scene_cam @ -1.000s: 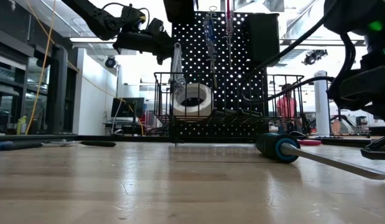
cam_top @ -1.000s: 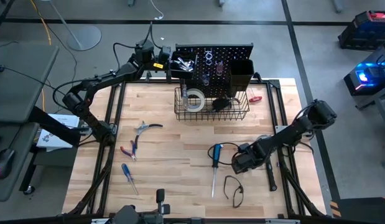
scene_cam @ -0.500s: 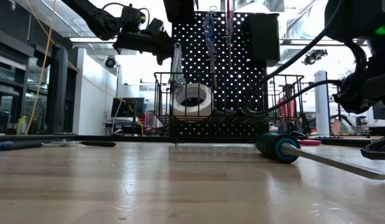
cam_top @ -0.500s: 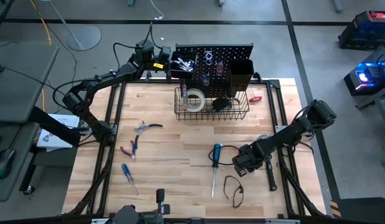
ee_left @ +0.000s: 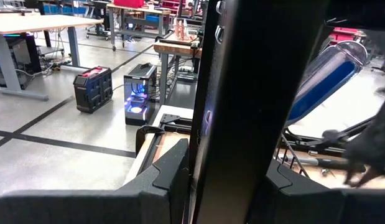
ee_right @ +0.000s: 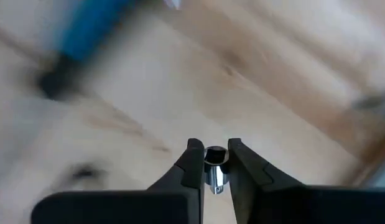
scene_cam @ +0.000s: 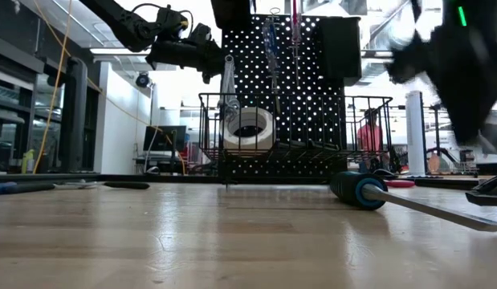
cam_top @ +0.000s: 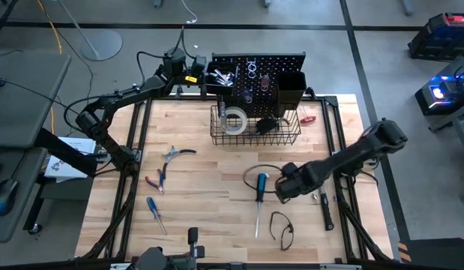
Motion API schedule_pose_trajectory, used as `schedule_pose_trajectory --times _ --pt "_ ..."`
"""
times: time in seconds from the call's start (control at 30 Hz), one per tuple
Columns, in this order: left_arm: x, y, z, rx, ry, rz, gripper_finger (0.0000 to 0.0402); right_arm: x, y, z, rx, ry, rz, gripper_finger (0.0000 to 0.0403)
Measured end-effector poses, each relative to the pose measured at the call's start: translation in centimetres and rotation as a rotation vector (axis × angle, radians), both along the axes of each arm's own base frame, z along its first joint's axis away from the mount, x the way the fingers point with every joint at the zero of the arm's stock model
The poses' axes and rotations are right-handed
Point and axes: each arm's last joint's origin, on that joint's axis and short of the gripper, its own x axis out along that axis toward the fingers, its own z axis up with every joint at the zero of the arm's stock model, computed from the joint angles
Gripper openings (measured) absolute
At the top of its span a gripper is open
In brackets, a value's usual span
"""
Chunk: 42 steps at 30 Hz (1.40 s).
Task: Hang tools onto peg board
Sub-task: Put the socket in the left black bin on the pegboard
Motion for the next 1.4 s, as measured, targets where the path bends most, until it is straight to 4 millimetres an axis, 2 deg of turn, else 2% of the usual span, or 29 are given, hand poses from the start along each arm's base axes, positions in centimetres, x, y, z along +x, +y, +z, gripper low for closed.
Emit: schedule_pose_trajectory --times 0.1,0.17,0.33,0.43,0.57,0.7,0.87,0.93,1.07,1.2,1.3,1.4 --pt "0.0 0.0 0.0 0.0 0.0 0.0 0.0108 1.6 -0.3 5.3 -0.092 -0.204 0.041 0.0028" --pt "0.0 0.0 0.0 0.0 0.0 0.0 0.0108 3.0 -0.9 9.9 -0.165 -0.418 0.038 0.0025" --pt "0.0 0.0 0.0 -0.001 0.001 0.0 0.0108 5.8 -4.6 20.2 -0.478 -0.794 0.084 0.0025" --pt "0.0 0.0 0.0 -0.001 0.0 0.0 0.0108 7.0 -7.5 25.4 -0.678 -0.985 0.119 0.0025" --pt "0.0 0.0 0.0 -0.004 0.0 0.001 0.0108 8.2 -11.1 30.1 -0.888 -1.157 0.18 0.0024" --pt "0.0 0.0 0.0 -0.003 0.0 0.001 0.0108 9.6 -14.9 31.7 -0.932 -1.218 0.205 0.0023" --pt "0.0 0.0 0.0 0.0 0.001 0.001 0.0108 13.0 -18.4 30.1 -0.883 -1.203 0.235 0.0026" --pt "0.0 0.0 0.0 0.005 0.001 0.0 0.0108 13.8 -19.2 29.7 -0.857 -1.197 0.206 0.0051" --pt "0.0 0.0 0.0 0.002 0.001 0.0 0.0108 13.9 -19.7 29.8 -0.838 -1.159 0.184 0.0135" --pt "0.0 0.0 0.0 0.006 0.001 0.0 0.0108 12.9 -19.3 30.8 -0.839 -1.106 0.184 0.021" --pt "0.0 0.0 0.0 0.008 0.001 0.001 0.0108 11.5 -18.8 32.1 -0.814 -1.067 0.199 0.0241" --pt "0.0 0.0 0.0 0.008 0.001 0.001 0.0108 9.5 -17.1 32.6 -0.698 -0.988 0.233 0.0249"
